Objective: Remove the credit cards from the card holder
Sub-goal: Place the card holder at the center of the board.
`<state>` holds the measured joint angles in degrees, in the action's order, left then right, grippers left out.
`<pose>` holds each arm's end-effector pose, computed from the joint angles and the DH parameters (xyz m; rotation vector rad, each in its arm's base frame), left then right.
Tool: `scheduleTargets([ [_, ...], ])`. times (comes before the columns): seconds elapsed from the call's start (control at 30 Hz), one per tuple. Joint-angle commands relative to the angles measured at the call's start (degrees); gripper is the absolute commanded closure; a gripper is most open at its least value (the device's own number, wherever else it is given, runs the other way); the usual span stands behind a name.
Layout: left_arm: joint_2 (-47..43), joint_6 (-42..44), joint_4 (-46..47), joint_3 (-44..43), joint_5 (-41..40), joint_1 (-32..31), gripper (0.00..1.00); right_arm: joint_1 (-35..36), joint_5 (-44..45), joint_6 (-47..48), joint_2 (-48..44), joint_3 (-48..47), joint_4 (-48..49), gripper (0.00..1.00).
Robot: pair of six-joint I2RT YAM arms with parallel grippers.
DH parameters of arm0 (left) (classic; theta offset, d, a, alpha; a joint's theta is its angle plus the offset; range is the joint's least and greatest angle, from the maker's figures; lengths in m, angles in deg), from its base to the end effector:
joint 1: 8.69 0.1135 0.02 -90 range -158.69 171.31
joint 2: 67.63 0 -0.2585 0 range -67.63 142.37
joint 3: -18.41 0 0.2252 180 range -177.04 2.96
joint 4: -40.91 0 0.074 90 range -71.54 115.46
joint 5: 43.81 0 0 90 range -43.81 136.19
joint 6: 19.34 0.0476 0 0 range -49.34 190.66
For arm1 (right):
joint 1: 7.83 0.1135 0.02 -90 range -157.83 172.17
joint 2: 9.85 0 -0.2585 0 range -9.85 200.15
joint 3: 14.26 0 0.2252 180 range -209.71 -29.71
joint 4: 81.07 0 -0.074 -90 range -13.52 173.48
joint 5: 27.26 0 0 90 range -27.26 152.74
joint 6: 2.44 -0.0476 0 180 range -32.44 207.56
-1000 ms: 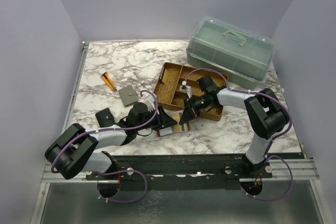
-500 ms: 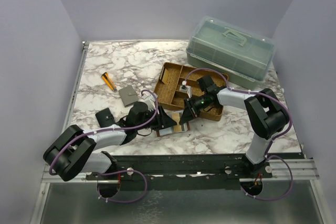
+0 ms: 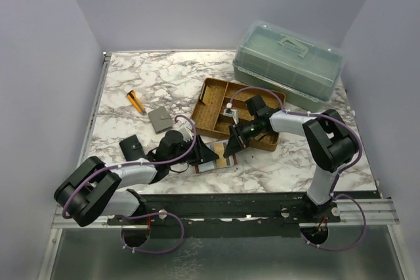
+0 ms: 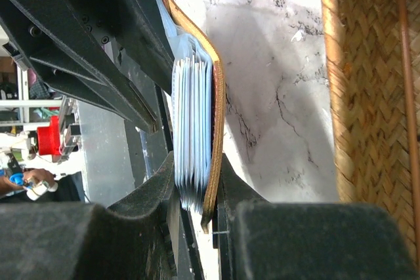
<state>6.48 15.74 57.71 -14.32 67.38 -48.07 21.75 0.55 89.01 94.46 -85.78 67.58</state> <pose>0.1637 -0.1566 0.1640 -0.0364 2.2703 -1.3483 0.2533 0.1922 0.1554 -1.0107 2.3357 1.6155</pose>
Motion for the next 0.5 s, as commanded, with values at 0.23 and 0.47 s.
scheduleTargets([
  [0.23,1.2,-3.2,3.4,4.2,-3.1,0.2,0.63,3.6,2.4,-1.2,4.0,-1.6,0.8,0.85],
  [0.47,7.8,-4.0,4.0,2.8,-3.0,0.2,0.63,3.6,9.1,1.1,4.0,-3.6,-2.2,0.64],
])
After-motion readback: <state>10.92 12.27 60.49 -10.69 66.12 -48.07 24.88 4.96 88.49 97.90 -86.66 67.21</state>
